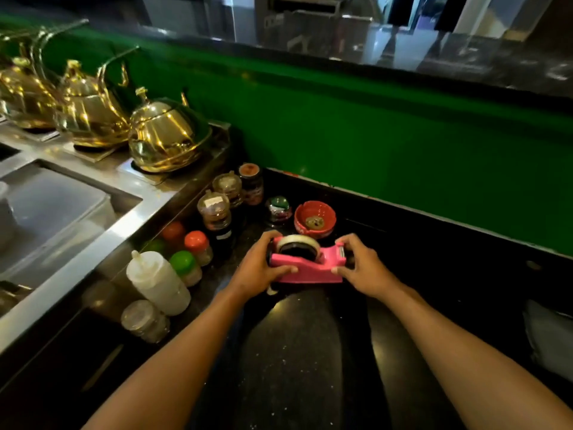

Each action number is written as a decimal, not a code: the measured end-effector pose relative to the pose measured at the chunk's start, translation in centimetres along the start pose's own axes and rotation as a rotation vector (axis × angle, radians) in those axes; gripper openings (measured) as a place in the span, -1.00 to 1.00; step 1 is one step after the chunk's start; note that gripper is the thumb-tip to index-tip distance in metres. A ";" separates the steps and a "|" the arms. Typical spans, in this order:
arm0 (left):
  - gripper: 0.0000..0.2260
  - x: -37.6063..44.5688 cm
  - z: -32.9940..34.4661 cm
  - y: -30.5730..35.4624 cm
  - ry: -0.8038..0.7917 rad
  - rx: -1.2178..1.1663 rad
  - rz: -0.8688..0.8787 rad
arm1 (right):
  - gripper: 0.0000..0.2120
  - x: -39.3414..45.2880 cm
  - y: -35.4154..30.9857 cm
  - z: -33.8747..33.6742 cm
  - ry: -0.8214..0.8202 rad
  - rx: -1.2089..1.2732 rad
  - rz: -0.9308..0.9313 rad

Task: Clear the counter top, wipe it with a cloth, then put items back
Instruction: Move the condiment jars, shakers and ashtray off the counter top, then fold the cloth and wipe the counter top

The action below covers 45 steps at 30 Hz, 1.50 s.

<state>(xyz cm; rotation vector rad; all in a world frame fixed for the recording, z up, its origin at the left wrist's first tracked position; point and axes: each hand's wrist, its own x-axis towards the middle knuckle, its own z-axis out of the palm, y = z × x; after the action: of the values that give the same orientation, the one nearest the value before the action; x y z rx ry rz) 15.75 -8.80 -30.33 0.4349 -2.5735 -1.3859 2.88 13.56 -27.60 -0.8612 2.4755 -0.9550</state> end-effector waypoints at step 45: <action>-0.62 -2.2 23.7 16.8 -0.332 0.322 0.533 | -0.84 -17.0 12.9 -14.3 0.383 -0.156 0.280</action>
<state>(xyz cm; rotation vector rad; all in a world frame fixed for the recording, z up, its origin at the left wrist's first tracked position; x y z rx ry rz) 7.93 19.26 -29.33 -0.4579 -2.8730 -0.9194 3.07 39.10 -24.71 -0.3805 2.9273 -0.9031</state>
